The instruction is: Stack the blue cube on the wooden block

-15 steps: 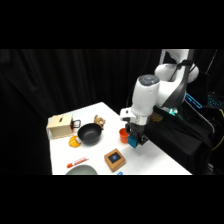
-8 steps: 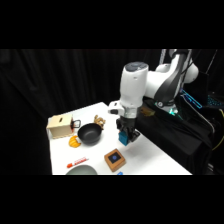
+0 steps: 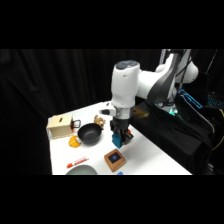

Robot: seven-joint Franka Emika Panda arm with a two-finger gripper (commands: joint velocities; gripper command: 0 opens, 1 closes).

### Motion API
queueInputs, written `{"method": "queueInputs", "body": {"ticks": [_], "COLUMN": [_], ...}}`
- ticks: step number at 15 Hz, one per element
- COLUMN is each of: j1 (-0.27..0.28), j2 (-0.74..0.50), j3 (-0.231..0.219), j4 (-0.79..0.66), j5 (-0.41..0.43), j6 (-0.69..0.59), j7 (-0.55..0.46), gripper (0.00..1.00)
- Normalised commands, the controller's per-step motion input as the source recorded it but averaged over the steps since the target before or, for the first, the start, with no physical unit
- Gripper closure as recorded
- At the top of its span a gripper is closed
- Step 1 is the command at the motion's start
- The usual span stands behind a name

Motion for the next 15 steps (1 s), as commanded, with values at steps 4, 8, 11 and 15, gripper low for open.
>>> {"method": "queueInputs", "body": {"ticks": [4, 8, 11, 15], "j1": [-0.078, -0.050, -0.036, -0.029], "j2": [0.29, 0.26, 0.22, 0.15], "j3": [0.033, 0.025, 0.016, 0.018], "j4": [0.32, 0.29, 0.23, 0.13], "j5": [0.134, 0.152, 0.159, 0.170], "j6": [0.10, 0.09, 0.08, 0.10], "j7": [-0.20, -0.20, -0.19, -0.19], "gripper": [0.75, 0.75, 0.75, 0.75]}}
